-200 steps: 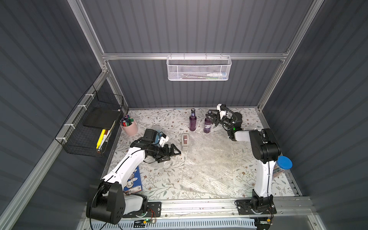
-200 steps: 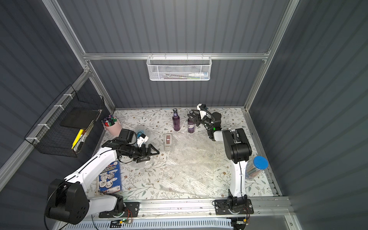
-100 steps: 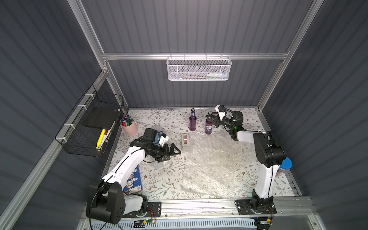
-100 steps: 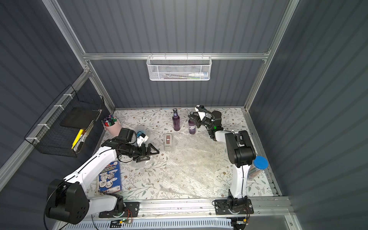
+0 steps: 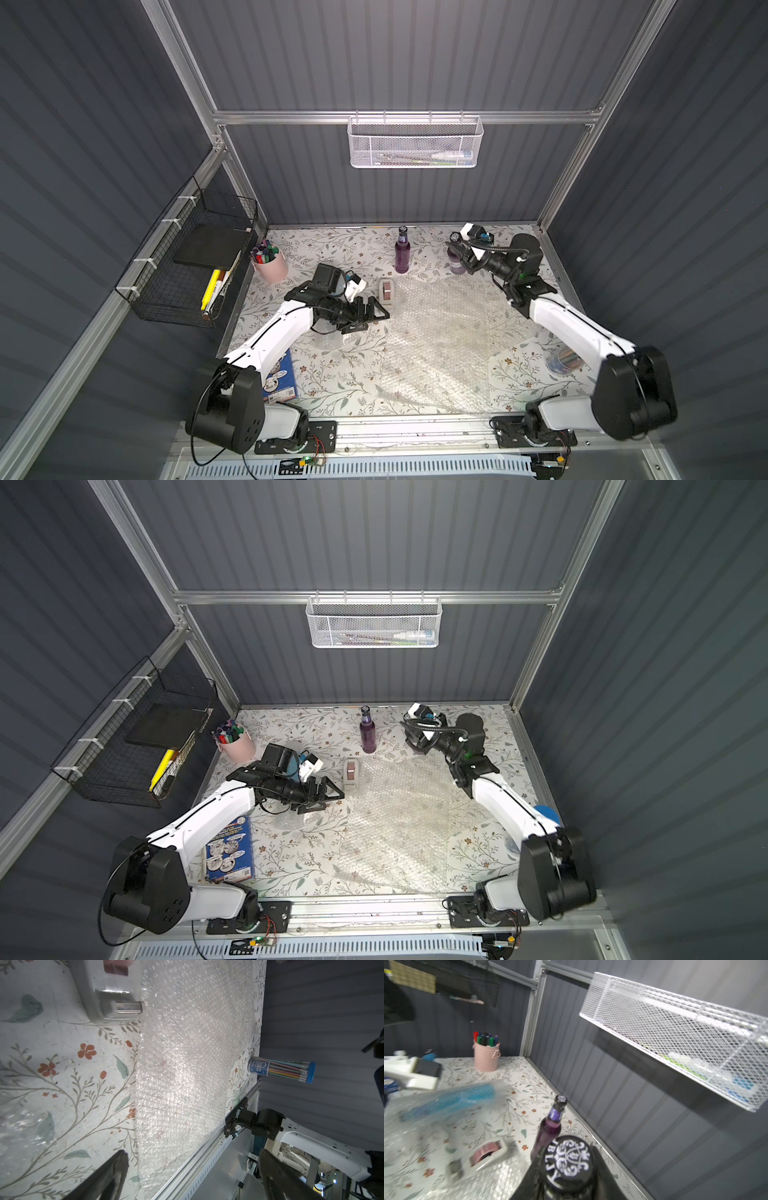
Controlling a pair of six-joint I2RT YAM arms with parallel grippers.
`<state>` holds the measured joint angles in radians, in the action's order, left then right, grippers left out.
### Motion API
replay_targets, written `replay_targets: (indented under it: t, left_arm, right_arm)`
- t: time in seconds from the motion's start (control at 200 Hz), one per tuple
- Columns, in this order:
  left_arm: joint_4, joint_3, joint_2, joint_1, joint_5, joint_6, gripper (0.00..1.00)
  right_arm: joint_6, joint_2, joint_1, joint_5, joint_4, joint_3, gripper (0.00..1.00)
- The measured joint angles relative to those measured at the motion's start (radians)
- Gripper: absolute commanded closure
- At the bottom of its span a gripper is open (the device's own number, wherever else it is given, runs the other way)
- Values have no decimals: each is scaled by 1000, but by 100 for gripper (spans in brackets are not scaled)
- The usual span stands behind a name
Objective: Wrap wine bottles in bubble wrap
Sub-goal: Place the wine bottle on the bubble wrap.
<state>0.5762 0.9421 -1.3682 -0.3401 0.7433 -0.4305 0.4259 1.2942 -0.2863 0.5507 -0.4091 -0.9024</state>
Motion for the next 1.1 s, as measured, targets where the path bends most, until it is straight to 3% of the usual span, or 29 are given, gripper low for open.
replay_targets:
  t: [0.26, 0.46, 0.64, 1.101]
  left_arm:
    - [-66, 0, -31, -2, 0, -3, 1]
    - [-88, 4, -64, -5, -1, 0, 1]
    - [-88, 9, -69, -5, -1, 5, 1]
    - [-60, 9, -56, -5, -1, 21, 1]
  right_arm:
    - [120, -443, -128, -192, 591, 92, 92]
    - [132, -587, -240, -306, 896, 140, 91]
    - [126, -468, -376, -364, 952, 183, 91]
    - [143, -31, -531, -439, 787, 70, 88]
